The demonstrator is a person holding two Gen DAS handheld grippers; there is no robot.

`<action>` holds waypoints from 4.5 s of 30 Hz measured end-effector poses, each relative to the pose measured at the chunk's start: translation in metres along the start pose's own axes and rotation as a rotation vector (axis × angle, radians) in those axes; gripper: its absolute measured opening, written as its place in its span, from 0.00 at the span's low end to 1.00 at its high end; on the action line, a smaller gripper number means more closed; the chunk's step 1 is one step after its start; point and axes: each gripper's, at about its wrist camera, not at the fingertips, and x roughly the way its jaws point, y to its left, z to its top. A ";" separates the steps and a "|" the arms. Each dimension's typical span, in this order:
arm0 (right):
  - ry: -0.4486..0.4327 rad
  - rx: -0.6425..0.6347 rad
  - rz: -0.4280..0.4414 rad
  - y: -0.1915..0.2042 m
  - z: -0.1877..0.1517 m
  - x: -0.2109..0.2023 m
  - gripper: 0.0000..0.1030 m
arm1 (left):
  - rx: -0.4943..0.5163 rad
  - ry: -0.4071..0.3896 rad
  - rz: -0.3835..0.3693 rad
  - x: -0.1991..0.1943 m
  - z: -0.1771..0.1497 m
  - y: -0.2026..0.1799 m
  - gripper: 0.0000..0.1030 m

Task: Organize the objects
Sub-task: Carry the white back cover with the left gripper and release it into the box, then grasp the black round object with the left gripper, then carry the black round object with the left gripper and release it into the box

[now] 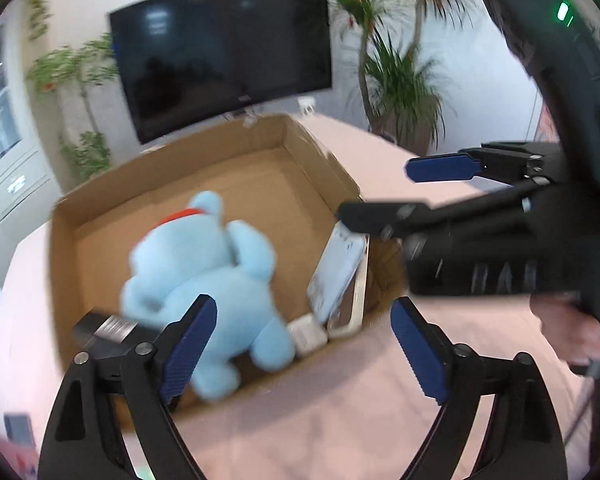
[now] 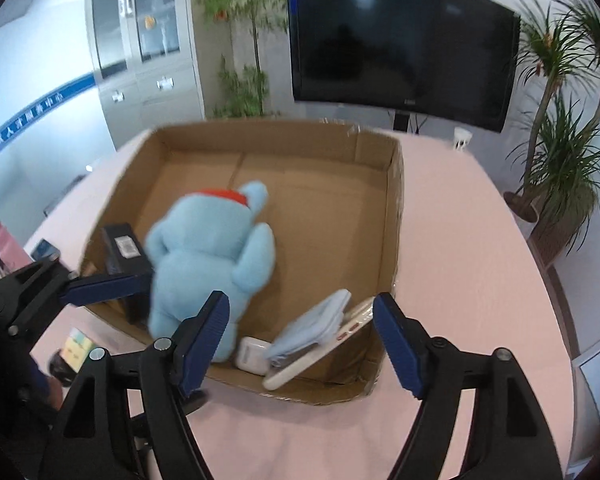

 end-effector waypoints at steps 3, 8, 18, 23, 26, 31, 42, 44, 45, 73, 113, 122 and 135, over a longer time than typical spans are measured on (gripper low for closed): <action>-0.061 0.042 0.058 0.014 -0.012 -0.030 0.77 | -0.034 -0.022 0.069 -0.046 -0.042 0.015 0.92; -0.067 0.081 0.123 0.036 -0.052 -0.038 0.78 | -0.108 -0.016 0.238 -0.075 -0.123 0.057 0.98; 0.092 0.044 0.201 0.054 -0.146 0.033 0.78 | -0.256 0.100 0.285 -0.024 -0.233 0.133 0.97; 0.121 0.038 0.284 0.053 -0.166 0.050 0.78 | -0.179 0.189 0.270 0.003 -0.247 0.121 0.54; 0.148 0.049 0.321 0.051 -0.172 0.054 0.77 | -0.114 0.169 0.292 0.000 -0.251 0.092 0.54; 0.252 0.040 0.505 0.059 -0.180 0.058 0.77 | -0.042 0.114 0.044 0.001 -0.241 0.019 0.54; 0.287 -0.110 0.544 0.088 -0.196 0.051 0.77 | 0.045 0.148 -0.193 0.052 -0.205 -0.042 0.52; 0.304 -0.108 0.551 0.087 -0.197 0.055 0.65 | 0.033 0.146 -0.219 0.051 -0.206 -0.039 0.56; 0.307 -0.104 0.555 0.085 -0.198 0.056 0.52 | 0.023 0.149 -0.240 0.051 -0.208 -0.035 0.62; 0.312 -0.050 0.545 0.078 -0.197 0.063 0.52 | -0.014 0.140 -0.230 0.045 -0.203 -0.030 0.48; 0.132 -0.104 0.359 0.068 -0.112 -0.021 0.51 | 0.086 0.000 -0.128 -0.017 -0.100 -0.043 0.44; 0.064 -0.119 0.337 0.054 -0.047 -0.027 0.51 | 0.060 -0.067 -0.117 -0.028 -0.035 -0.020 0.44; 0.100 -0.018 0.288 0.025 -0.002 0.038 0.51 | 0.045 0.004 -0.114 0.049 0.012 0.006 0.44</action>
